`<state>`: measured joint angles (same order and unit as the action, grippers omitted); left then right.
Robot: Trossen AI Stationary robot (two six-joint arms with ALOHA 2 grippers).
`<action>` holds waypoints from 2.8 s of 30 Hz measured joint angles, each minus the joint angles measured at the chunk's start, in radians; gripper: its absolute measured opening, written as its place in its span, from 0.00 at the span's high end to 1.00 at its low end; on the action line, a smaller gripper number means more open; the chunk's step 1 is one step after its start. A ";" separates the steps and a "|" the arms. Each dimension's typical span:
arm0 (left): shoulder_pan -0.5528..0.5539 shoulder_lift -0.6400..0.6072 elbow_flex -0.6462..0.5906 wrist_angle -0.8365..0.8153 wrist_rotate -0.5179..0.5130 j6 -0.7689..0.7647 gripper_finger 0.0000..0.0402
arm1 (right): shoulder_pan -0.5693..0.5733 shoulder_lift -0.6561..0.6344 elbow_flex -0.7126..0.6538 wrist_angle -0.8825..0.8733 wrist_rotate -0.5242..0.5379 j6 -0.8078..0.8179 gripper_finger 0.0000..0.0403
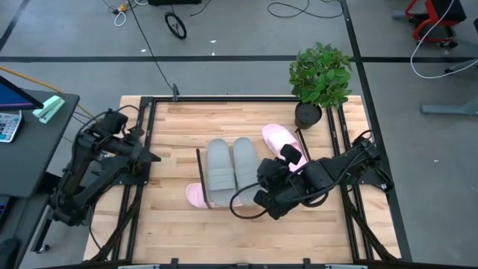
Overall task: Pick and place slides into the shelf
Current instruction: Put the pink slide on the shelf
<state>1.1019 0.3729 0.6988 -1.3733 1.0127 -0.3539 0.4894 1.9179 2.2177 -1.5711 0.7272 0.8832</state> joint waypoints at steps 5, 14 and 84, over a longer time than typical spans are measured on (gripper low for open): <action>0.000 0.011 -0.039 0.154 0.005 -0.020 0.75 | -0.016 -0.040 0.000 0.000 -0.010 -0.020 0.66; -0.102 0.113 -0.038 0.311 -0.015 -0.051 0.71 | -0.030 -0.108 0.000 0.000 0.002 -0.029 0.66; -1.410 0.701 -0.412 1.221 -0.992 -1.101 0.57 | -0.026 -0.125 -0.003 0.001 0.013 0.015 0.66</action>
<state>-0.3080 1.0744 0.2867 -0.1524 0.0208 -1.4548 0.4634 1.7927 2.2147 -1.5703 0.7399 0.8978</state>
